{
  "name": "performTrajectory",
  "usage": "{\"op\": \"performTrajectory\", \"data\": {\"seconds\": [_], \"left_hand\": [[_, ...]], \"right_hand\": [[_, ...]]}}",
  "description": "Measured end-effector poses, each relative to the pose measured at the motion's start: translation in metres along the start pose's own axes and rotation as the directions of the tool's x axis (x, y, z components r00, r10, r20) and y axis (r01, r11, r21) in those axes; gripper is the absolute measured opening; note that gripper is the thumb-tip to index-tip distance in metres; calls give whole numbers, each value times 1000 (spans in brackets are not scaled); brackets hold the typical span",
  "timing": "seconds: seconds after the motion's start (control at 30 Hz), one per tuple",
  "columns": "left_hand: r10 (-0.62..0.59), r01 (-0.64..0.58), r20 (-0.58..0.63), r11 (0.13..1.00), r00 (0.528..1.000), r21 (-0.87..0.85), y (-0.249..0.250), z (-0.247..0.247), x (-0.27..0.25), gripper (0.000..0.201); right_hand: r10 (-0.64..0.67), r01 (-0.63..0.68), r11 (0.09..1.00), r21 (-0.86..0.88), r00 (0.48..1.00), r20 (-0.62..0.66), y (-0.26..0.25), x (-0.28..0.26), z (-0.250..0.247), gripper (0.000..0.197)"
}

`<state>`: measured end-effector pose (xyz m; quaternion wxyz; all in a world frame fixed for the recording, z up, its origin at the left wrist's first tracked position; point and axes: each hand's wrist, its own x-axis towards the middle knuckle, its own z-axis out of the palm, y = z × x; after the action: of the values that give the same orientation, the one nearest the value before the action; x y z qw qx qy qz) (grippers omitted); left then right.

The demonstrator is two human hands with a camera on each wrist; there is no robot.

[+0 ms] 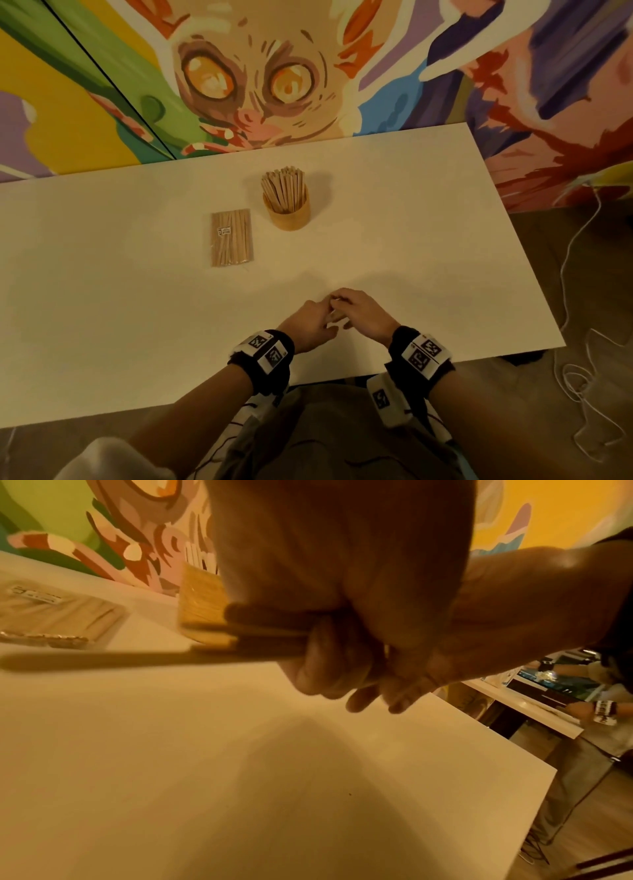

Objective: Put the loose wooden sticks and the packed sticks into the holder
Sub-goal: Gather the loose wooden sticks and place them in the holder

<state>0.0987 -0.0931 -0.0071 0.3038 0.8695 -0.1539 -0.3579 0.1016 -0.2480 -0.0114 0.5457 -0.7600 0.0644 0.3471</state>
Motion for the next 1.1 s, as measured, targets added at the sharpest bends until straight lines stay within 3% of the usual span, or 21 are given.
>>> {"op": "performTrajectory", "data": {"seconds": [0.07, 0.13, 0.33, 0.4, 0.57, 0.7, 0.8, 0.9, 1.0, 1.1], "left_hand": [[-82, 83, -51, 997, 995, 7, -1, -1, 1, 32], [-129, 129, -90, 992, 988, -16, 0, 0, 3, 33], [-88, 87, -107, 996, 990, -6, -1, 2, 11, 78], [-68, 65, -94, 997, 993, -28, -4, -2, 13, 82], [-128, 121, -43, 984, 991, -131, -15, -22, 3, 46], [-172, 158, -28, 945, 985, -286, -35, -38, -18, 29], [-165, 86, -103, 842, 981, -532, -41, -40, -29, 21], [-285, 55, -210, 704, 935, -708, -30, -38, -27, 21], [-377, 27, -275, 630, 884, -776, -21, -41, -25, 14], [-368, -26, -313, 611, 876, -791, -22, -45, -27, 17]], "right_hand": [[-5, -3, 997, -82, 996, -93, -3, 0, -2, 23], [-11, 5, 998, -62, 996, -90, -5, -1, -3, 18], [1, 2, 988, 154, 1000, -21, -9, 0, 2, 16], [11, -13, 976, 218, 1000, 11, -8, 3, 0, 8], [25, -26, 946, 322, 1000, 7, 2, 8, -11, 13], [80, -48, 880, 472, 996, -46, 12, 8, -20, 15], [123, -74, 820, 568, 991, -47, 8, 10, -15, 11], [134, -88, 782, 617, 991, -28, -7, 14, 2, 9], [117, -50, 787, 615, 991, -70, -22, 19, 15, 18], [98, 2, 792, 611, 987, -131, -34, 27, 17, 19]]}}
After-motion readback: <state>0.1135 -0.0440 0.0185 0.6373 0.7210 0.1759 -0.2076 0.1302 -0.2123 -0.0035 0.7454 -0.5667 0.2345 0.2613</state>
